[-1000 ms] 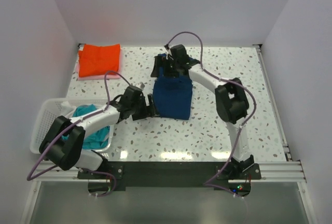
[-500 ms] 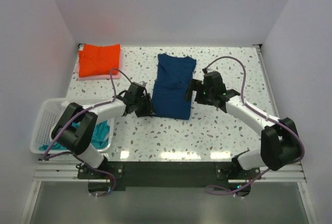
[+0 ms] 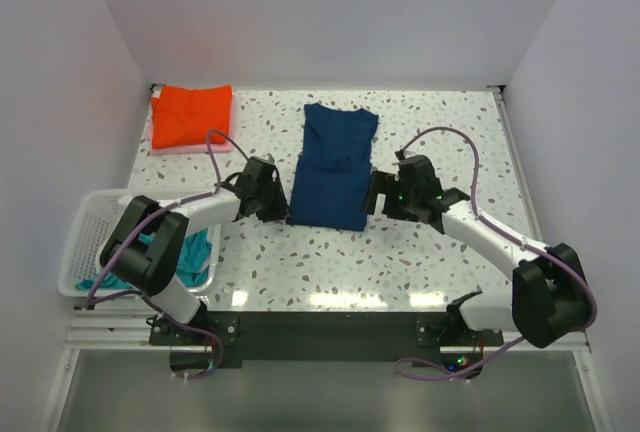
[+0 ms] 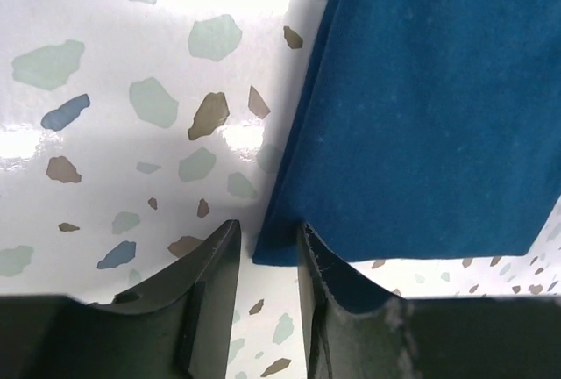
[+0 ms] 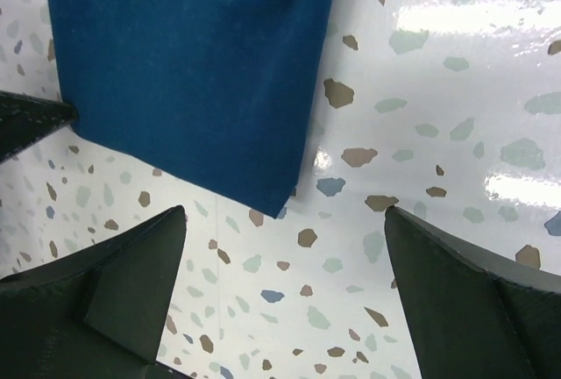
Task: Fold and stack the t-shirts
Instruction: Fold the tshirt
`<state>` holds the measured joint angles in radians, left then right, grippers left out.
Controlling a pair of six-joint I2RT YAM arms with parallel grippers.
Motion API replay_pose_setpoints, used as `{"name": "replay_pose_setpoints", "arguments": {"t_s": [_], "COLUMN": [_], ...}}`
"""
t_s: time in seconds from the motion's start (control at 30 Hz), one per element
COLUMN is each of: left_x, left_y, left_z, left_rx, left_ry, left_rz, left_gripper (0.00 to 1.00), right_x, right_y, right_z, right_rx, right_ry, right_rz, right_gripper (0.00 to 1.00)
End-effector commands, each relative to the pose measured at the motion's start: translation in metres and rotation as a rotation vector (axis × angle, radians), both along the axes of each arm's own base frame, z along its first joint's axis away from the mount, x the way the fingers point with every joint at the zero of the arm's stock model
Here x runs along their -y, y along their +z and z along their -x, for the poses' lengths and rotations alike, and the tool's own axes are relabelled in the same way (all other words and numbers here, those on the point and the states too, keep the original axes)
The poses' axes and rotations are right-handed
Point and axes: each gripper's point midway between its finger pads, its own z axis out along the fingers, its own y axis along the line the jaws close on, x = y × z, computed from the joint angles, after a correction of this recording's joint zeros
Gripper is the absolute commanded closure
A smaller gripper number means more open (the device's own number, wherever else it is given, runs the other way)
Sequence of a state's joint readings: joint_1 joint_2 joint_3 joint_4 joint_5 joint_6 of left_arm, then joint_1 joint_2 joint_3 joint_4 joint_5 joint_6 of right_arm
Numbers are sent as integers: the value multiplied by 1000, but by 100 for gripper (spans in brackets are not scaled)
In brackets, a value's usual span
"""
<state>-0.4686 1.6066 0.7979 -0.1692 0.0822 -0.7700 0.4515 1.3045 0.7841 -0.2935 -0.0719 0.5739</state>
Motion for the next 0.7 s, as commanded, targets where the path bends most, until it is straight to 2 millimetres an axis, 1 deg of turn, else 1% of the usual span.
{"name": "replay_pose_setpoints", "arguments": {"t_s": [0.0,0.03,0.07,0.1,0.17,0.23,0.3,0.37,0.4,0.43,0.5,0.53,0.57,0.6,0.63,0.67], "left_x": [4,9,11,12,16,18,20,17,16,13,10,8,7,7,5,5], "left_y": [-2,-4,-5,-7,-11,-15,-16,-18,-18,-18,-15,-16,-17,-16,-18,-18], "left_z": [-13,-11,-11,-10,-5,0,3,7,7,8,9,11,12,13,15,15], "left_rx": [15,10,10,3,-8,-10,-14,-18,-18,-18,-8,-10,-12,-12,-18,-19], "left_ry": [8,-9,-18,-21,-35,-46,-43,-36,-31,-21,-13,-10,-5,-4,-2,-1], "left_rz": [12,32,40,46,55,56,58,52,47,34,28,22,19,21,17,15], "left_gripper": [68,70,73,78,82,90,100,100,100,100,100,100,100,100,100,100], "right_x": [-5,-5,-4,-4,-7,-14,-18,-22,-24,-26,-25,-23,-23,-24,-25,-26], "right_y": [-6,-8,-10,-13,-16,-17,-25,-32,-38,-39,-43,-49,-51,-53,-59,-60], "right_z": [5,6,7,8,10,10,11,12,12,10,5,4,3,1,1,-1], "right_rx": [-10,-15,-23,-28,-40,-38,-50,-68,-84,-77,-73,-83,-84,-78,-93,-95], "right_ry": [18,16,13,14,20,31,39,54,62,68,59,58,56,63,66,69], "right_rz": [-28,-25,-22,-21,-38,-57,-52,-53,-57,-58,-41,-22,-17,-18,-13,-15], "right_gripper": [1,1,1,1,1,1,2,6,12,16,25,29,32,38,41,46]}}
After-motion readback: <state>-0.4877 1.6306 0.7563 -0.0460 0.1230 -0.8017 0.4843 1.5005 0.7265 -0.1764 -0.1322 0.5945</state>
